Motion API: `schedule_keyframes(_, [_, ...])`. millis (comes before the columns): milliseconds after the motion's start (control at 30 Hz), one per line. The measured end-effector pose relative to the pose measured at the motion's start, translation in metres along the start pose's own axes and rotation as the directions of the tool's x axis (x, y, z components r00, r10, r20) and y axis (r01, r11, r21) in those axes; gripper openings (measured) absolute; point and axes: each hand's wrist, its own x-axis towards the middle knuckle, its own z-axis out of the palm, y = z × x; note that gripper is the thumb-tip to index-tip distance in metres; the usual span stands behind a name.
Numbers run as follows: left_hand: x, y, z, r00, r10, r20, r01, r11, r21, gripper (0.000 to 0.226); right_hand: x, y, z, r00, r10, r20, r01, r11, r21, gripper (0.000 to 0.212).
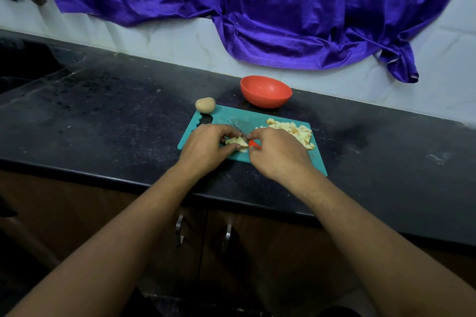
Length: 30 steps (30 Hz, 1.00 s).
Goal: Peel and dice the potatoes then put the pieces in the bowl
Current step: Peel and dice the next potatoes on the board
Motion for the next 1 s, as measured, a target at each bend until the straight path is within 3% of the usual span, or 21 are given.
schedule_keyframes(400, [0.002, -0.002, 0.004, 0.999, -0.035, -0.023, 0.035, 0.999, 0.031, 0.024, 0.002, -0.012, 0.006, 0.999, -0.015, 0.05, 0.023, 0.989, -0.145, 0.035])
schedule_keyframes(667, [0.002, -0.002, 0.004, 0.998, -0.055, -0.023, 0.055, 0.998, 0.029, 0.028, -0.015, 0.001, 0.04, 0.994, -0.107, -0.021, 0.101, 0.974, -0.204, 0.051])
schedule_keyframes(733, [0.002, 0.0, 0.003, 0.998, -0.057, -0.022, 0.057, 0.998, 0.028, 0.028, -0.014, 0.006, 0.039, 0.993, -0.111, -0.035, 0.103, 0.98, -0.167, 0.049])
schedule_keyframes(867, [0.0, 0.005, 0.001, 0.998, -0.062, -0.027, 0.063, 0.998, 0.014, 0.029, -0.004, 0.024, 0.034, 0.998, 0.06, -0.021, -0.056, 0.989, 0.138, 0.039])
schedule_keyframes(1000, [-0.002, 0.006, -0.002, 0.997, -0.074, -0.022, 0.075, 0.997, 0.013, 0.027, 0.006, 0.03, 0.028, 0.994, 0.107, -0.003, -0.102, 0.959, 0.265, 0.036])
